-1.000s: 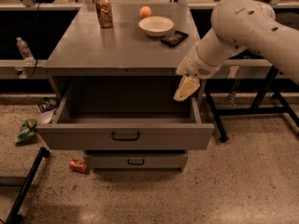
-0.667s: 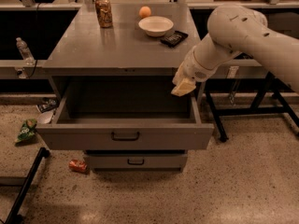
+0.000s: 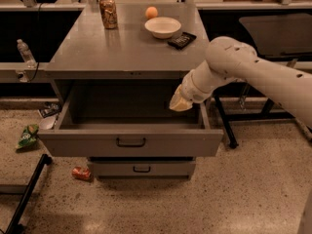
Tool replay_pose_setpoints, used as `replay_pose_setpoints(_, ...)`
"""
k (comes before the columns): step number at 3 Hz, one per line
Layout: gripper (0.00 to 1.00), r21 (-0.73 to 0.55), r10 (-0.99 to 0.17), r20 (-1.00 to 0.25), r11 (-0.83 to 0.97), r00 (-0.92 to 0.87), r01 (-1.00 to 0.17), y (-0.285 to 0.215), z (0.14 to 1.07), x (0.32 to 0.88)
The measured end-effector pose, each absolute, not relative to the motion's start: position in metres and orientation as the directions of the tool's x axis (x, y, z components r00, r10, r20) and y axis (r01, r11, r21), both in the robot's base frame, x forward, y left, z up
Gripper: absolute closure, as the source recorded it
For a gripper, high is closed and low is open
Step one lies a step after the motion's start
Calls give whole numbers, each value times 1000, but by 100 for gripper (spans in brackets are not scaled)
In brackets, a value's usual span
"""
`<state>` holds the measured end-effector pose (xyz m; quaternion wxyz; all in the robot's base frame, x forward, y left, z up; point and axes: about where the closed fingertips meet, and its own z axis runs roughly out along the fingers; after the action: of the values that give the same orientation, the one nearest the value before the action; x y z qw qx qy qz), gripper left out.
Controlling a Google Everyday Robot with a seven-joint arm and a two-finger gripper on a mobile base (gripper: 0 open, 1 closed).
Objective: Open top drawer
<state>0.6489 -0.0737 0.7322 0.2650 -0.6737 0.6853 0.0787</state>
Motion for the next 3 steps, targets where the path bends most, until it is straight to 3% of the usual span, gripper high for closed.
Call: replay_pose_setpoints(3,100,-33,-866,-499,-2,18,-999,-60,654,603)
